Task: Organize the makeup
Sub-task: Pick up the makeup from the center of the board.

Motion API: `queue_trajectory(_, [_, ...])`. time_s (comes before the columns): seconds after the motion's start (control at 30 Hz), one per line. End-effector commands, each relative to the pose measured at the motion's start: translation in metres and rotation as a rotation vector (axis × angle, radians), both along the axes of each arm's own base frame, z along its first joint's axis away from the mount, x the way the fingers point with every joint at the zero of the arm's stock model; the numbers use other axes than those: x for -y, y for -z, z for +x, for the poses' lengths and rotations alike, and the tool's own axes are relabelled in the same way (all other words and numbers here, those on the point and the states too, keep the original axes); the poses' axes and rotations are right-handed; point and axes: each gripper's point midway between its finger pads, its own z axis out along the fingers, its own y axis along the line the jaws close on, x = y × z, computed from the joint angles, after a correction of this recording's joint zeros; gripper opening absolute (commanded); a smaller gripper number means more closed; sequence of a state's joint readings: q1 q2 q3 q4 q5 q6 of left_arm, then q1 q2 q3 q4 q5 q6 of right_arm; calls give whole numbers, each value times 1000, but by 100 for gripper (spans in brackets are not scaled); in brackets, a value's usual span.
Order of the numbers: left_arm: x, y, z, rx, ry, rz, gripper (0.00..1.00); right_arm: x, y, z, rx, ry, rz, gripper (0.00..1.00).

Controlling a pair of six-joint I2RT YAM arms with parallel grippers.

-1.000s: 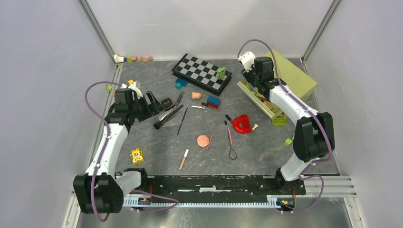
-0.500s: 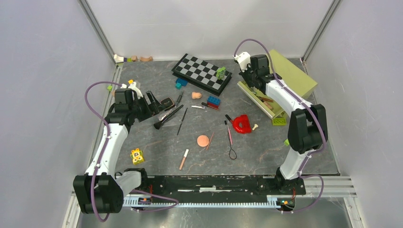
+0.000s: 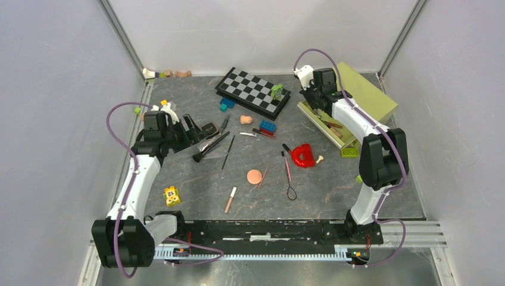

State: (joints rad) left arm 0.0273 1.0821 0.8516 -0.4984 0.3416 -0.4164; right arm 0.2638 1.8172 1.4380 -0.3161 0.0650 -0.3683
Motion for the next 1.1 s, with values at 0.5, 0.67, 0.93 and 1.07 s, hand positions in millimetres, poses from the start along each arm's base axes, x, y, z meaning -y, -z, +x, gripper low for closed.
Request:
queue_trajectory(0.5, [1, -13, 9, 39, -22, -38, 84, -15, -30, -13, 6, -93, 85, 0])
queue_trajectory(0.67, [1, -14, 9, 39, -23, -40, 84, -5, -8, -16, -50, -46, 47, 0])
queue_trajectory(0.93, [1, -10, 10, 30, -21, -38, 84, 31, -4, -5, -21, 142, -79, 0])
queue_trajectory(1.07, [4, -8, 11, 33, 1, -47, 84, 26, -22, 2, 38, 143, -34, 1])
